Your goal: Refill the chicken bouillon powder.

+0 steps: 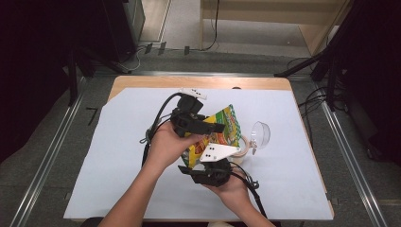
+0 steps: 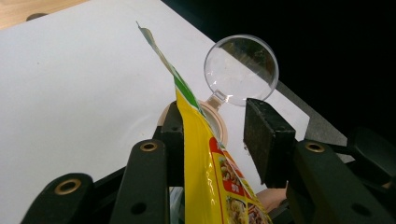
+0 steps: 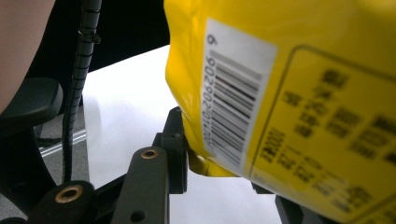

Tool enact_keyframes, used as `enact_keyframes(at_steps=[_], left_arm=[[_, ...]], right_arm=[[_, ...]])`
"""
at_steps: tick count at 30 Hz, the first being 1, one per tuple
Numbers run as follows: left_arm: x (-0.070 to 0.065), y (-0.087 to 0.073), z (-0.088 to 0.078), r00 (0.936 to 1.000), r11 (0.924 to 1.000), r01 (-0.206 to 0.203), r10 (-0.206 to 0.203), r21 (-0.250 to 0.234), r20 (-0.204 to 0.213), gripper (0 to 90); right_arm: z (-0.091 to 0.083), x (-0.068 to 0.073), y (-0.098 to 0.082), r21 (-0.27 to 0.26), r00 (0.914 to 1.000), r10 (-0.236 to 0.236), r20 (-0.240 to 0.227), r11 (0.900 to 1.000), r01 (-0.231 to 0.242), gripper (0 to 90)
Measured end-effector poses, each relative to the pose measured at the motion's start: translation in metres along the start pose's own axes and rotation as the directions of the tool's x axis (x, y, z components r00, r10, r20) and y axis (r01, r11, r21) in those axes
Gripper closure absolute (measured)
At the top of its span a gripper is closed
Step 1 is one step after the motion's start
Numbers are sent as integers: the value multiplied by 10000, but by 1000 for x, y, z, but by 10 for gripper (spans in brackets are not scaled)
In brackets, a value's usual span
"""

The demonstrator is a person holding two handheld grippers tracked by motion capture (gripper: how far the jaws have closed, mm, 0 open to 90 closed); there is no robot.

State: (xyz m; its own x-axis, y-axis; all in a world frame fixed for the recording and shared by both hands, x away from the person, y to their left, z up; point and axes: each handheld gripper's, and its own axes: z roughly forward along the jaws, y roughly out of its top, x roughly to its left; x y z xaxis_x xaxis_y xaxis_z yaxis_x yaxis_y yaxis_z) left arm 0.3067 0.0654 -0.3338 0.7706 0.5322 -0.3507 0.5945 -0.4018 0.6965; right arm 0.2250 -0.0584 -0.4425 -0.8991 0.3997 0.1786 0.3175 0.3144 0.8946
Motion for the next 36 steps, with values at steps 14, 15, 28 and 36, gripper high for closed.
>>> enact_keyframes(at_steps=[14,15,28,36], left_arm=[[3,4,6,10000,9999,-18,18,154,7,632],[4,5,6,10000,9998,-20,20,177,-11,632],[14,14,6,9994,9994,275,-279,229,199,635],[13,11,9,9997,9995,206,-208,245,114,635]], right_arm=[[2,-5,-1,-24,9994,326,-113,9995,-326,667],[1,-5,-1,7,9993,355,-98,9994,-355,667],[1,-11,9,173,9990,440,44,9989,-440,670],[4,-13,5,254,9988,480,-14,9985,-479,670]])
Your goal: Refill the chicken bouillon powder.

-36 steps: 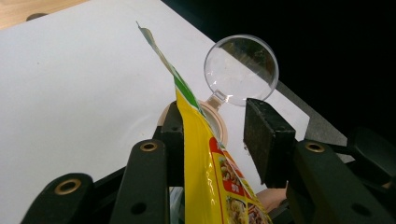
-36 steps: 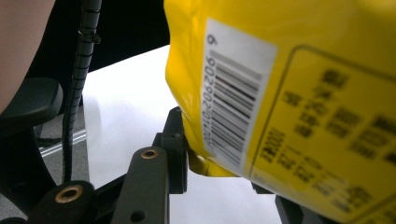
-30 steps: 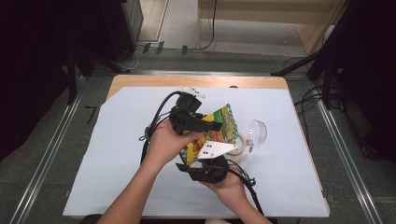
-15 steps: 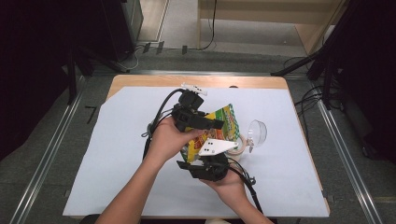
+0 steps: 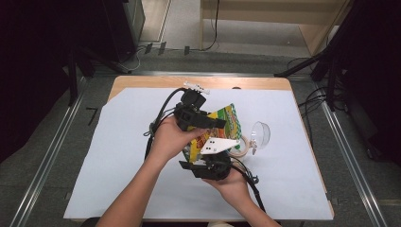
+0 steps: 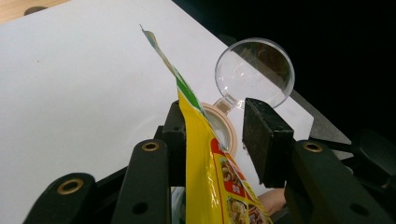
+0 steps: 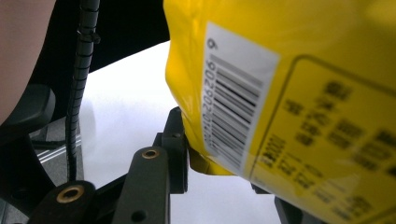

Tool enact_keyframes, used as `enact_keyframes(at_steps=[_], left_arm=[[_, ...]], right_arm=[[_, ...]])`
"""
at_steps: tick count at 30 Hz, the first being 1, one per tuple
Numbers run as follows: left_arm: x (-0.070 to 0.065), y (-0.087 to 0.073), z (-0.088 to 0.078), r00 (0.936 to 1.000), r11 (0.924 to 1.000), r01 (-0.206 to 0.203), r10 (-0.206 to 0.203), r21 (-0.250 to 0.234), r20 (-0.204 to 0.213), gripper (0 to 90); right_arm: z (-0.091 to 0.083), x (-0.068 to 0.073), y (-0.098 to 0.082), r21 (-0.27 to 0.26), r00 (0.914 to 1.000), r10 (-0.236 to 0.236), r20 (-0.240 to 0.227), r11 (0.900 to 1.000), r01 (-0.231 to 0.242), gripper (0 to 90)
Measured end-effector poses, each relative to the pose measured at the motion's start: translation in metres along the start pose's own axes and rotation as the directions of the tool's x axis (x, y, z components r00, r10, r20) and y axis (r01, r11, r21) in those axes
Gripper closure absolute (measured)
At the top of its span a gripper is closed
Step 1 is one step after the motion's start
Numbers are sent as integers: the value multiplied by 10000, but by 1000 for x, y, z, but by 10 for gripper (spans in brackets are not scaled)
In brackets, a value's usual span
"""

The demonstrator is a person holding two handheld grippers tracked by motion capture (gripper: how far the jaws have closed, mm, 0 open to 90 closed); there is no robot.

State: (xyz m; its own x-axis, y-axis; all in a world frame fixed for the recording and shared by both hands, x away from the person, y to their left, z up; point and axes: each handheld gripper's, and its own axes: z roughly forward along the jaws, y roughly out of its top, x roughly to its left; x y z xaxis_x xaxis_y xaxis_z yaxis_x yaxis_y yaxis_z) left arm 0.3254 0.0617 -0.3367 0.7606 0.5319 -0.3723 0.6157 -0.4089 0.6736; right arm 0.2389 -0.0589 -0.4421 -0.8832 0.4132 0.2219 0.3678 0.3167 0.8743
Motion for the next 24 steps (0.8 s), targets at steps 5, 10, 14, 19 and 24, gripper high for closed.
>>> enact_keyframes(at_steps=[5,10,14,19,24], left_arm=[[-1,-2,-1,10000,10000,-27,27,-47,-48,634],[-1,-2,-1,10000,10000,-27,27,-37,-19,633],[-4,-2,-1,9999,9999,-139,139,-38,-26,633],[-6,-2,-1,9998,9998,-194,194,-71,-32,631],[-10,-2,-2,9997,9997,-238,237,-78,-114,627]], right_arm=[[0,1,0,0,10000,-89,-5,10000,89,670],[1,1,0,15,10000,-25,-49,10000,25,669],[1,2,-1,13,10000,34,-13,10000,-34,664],[-1,2,-2,8,10000,-17,-4,10000,17,668],[-2,3,-1,-33,10000,20,-9,10000,-20,670]])
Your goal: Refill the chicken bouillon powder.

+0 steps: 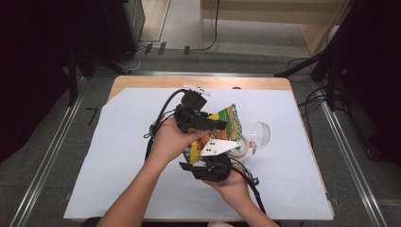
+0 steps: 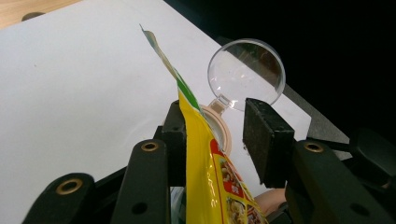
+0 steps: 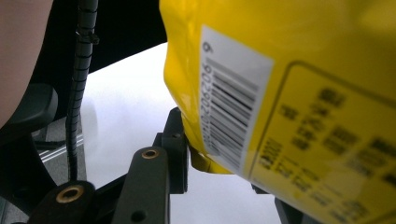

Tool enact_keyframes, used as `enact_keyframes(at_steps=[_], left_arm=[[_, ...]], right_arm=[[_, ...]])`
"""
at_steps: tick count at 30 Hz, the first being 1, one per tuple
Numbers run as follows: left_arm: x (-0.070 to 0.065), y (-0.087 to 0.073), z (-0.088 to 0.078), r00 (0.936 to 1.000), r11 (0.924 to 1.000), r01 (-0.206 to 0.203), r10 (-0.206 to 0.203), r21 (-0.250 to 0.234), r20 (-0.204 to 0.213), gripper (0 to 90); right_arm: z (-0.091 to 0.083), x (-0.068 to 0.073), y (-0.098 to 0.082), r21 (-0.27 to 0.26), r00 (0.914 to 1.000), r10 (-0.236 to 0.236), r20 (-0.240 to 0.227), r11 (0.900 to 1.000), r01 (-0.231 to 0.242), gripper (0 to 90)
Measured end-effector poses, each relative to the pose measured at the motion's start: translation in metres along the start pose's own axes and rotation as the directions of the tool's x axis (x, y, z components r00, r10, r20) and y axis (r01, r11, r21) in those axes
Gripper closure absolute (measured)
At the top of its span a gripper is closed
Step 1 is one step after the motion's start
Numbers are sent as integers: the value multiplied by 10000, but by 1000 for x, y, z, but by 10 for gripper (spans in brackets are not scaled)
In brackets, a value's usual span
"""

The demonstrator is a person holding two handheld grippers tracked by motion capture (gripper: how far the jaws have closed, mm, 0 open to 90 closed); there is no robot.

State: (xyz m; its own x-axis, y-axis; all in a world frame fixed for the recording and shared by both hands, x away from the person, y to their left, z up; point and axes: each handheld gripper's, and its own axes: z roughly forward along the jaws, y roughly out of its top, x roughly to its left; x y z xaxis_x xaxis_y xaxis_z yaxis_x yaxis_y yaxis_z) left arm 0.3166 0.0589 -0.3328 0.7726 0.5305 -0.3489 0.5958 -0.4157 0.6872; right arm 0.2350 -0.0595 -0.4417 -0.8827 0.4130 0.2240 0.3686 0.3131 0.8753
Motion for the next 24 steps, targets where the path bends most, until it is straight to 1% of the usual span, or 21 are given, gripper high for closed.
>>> enact_keyframes(at_steps=[3,10,11,17,20,24], left_arm=[[-1,0,0,10000,10000,-37,37,-5,38,626],[-4,0,-1,9999,9999,-133,133,-28,-37,626],[-4,0,-1,9999,9999,-138,138,5,-57,626],[-1,0,-2,10000,9999,-20,20,-126,30,626],[-1,0,-4,10000,9999,-4,4,-103,83,623],[0,0,-5,9999,9999,124,-123,-89,115,625]], right_arm=[[0,0,-1,-22,10000,25,-39,10000,-25,670],[0,0,-2,-48,9999,94,-63,9999,-95,673],[0,-1,-2,-86,10000,29,-24,10000,-30,673],[-1,1,1,-73,9999,48,-118,10000,-49,674],[-1,2,2,-86,9999,20,-125,10000,-21,672],[-1,3,2,-137,9997,75,-233,9999,-78,671]])
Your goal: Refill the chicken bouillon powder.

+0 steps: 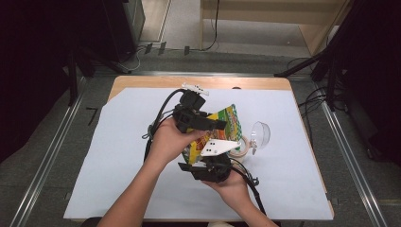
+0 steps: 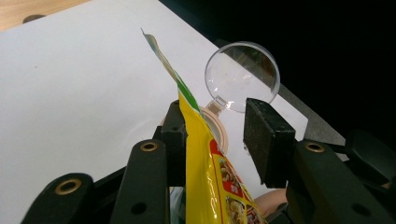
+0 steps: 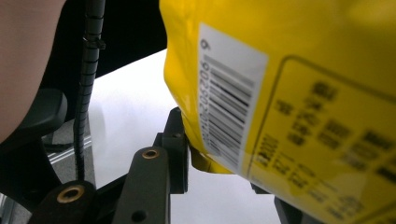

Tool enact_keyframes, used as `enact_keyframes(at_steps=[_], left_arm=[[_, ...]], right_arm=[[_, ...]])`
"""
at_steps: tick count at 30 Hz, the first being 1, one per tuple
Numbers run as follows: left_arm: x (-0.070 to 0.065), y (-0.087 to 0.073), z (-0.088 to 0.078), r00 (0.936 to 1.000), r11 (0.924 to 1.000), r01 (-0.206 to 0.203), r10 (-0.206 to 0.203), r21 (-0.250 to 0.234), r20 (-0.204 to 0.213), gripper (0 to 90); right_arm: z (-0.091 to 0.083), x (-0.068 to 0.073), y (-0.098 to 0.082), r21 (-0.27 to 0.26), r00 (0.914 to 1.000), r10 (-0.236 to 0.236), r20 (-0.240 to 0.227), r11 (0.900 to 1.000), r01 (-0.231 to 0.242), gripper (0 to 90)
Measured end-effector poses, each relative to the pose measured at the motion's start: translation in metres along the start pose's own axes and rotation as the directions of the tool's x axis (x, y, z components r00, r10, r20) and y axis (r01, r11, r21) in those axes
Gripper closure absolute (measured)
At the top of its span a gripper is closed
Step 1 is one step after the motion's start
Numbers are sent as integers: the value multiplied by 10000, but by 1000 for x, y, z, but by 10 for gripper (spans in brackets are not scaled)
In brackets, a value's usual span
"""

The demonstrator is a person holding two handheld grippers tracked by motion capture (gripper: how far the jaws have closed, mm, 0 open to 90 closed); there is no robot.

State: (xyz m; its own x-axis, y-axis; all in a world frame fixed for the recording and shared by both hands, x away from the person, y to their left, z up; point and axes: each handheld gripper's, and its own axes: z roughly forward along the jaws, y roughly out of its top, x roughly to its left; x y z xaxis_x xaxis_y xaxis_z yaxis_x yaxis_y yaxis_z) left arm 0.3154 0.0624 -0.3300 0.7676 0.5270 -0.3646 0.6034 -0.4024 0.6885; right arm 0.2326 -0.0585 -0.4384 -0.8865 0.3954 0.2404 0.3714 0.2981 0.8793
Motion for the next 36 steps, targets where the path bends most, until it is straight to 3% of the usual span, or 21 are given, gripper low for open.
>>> enact_keyframes(at_steps=[20,36], left_arm=[[-10,0,1,9995,9996,-291,291,10,-133,621],[-13,0,2,9995,9995,-296,298,123,-136,633]], right_arm=[[2,-2,-4,-53,9999,105,-10,9999,-105,680],[4,-2,-7,-72,9998,181,25,9998,-181,687]])
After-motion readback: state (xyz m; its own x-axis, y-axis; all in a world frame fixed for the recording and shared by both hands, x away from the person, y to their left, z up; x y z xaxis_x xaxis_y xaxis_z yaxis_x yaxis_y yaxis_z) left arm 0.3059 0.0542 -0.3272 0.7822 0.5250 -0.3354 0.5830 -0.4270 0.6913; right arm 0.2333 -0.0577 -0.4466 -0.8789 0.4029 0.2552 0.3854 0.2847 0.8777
